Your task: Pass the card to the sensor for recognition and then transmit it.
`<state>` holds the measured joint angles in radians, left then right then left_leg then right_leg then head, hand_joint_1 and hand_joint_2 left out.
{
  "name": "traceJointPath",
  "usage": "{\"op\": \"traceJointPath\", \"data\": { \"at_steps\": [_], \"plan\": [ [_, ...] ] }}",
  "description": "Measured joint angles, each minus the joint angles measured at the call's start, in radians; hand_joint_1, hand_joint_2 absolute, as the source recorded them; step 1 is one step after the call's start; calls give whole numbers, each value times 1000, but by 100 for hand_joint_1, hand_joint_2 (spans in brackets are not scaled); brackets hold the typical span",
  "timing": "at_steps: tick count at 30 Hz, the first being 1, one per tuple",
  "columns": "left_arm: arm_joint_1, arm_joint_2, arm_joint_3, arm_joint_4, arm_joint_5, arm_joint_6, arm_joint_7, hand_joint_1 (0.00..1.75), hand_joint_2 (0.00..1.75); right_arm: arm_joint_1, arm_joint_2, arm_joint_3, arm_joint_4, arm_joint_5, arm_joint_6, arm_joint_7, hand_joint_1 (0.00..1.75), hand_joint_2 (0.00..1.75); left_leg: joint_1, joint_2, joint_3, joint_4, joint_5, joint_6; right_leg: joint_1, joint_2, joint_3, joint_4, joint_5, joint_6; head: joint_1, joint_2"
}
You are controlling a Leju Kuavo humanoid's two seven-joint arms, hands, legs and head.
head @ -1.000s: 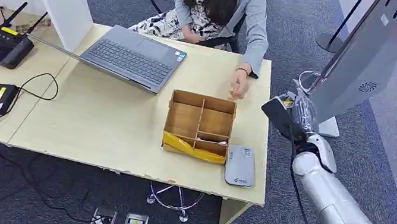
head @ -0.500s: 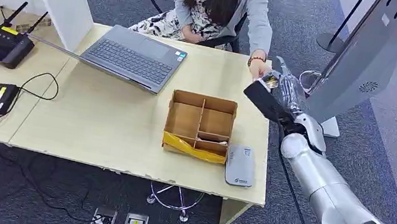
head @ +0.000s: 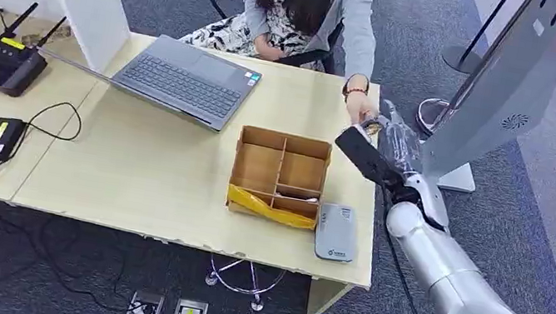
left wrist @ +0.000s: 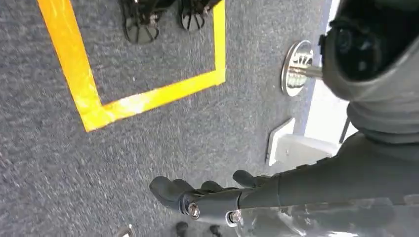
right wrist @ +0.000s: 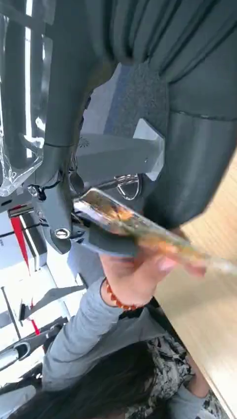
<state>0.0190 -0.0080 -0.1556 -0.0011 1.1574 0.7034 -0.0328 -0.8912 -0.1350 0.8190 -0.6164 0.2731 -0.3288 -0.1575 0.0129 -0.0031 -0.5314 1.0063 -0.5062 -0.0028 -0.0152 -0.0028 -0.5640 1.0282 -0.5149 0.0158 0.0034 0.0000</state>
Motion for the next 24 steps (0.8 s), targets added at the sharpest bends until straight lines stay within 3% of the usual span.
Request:
{"op": "traceJointPath", "data": {
  "at_steps": [9,19,22,24],
  "plan": [
    [43,1,0,0,27,0,-6,0,0,32,-9,0,-38,47,-27,26,0,0,0,0,0,0,0,0,0,0,0,0,0,0,0,0],
    [72,-2,0,0,53,0,-17,0,0,123,-84,-5,-202,118,-53,144,0,0,0,0,1,0,0,0,0,-1,0,-1,0,0,0,0],
    [71,-3,0,0,25,0,25,0,0,174,-133,-21,-308,117,-41,209,0,0,0,0,1,0,0,0,0,-1,0,-1,0,0,0,0],
    [65,2,-3,0,-11,0,83,0,0,205,-170,-31,-397,115,-33,241,0,0,0,1,1,0,0,0,0,-1,0,-1,0,0,0,0]
  ]
}}
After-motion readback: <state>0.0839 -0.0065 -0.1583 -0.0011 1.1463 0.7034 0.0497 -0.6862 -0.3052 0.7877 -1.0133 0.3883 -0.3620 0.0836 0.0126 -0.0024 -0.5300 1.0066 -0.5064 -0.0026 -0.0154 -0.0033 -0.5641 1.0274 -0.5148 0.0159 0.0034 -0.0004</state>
